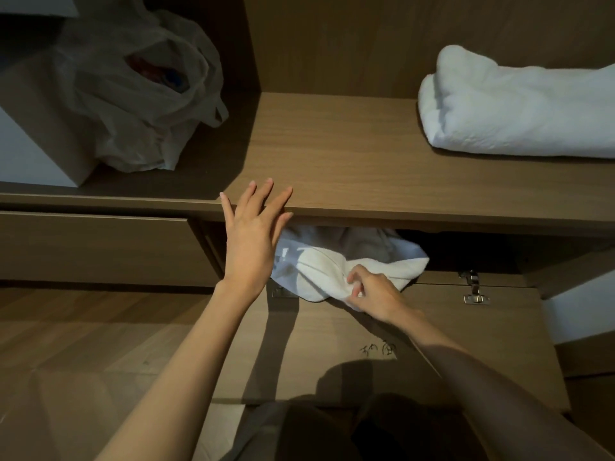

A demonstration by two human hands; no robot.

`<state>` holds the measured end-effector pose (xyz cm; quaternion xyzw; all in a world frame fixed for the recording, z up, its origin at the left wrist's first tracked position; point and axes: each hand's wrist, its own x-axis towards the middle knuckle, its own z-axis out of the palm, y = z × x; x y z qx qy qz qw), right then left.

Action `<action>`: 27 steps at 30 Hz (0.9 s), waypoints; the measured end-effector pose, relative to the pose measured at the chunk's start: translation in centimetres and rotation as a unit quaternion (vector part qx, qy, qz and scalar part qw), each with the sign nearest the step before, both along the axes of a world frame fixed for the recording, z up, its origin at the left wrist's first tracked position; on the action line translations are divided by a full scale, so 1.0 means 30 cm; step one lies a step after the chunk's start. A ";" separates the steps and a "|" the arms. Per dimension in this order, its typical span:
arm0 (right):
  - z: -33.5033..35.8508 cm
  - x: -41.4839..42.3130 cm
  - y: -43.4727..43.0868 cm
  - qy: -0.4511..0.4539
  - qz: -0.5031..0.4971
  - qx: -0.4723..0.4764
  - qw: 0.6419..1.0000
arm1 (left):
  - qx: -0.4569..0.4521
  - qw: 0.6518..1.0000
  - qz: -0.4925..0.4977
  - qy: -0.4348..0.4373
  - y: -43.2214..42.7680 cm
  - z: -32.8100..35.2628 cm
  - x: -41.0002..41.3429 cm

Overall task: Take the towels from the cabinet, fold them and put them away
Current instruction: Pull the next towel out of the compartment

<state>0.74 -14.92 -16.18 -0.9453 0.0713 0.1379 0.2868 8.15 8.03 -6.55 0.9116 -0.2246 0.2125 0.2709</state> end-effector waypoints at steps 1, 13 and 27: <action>-0.024 -0.012 -0.008 0.025 -0.033 0.032 0.999 | 0.007 1.000 -0.001 0.008 -0.002 0.000 -0.011; -0.115 0.006 0.012 0.030 -0.003 -0.287 0.958 | -0.047 0.995 -0.084 0.039 0.018 -0.098 -0.186; 0.088 -0.033 -0.059 -0.026 0.130 -0.074 0.988 | 0.206 0.945 -0.188 0.172 -0.126 -0.222 -0.116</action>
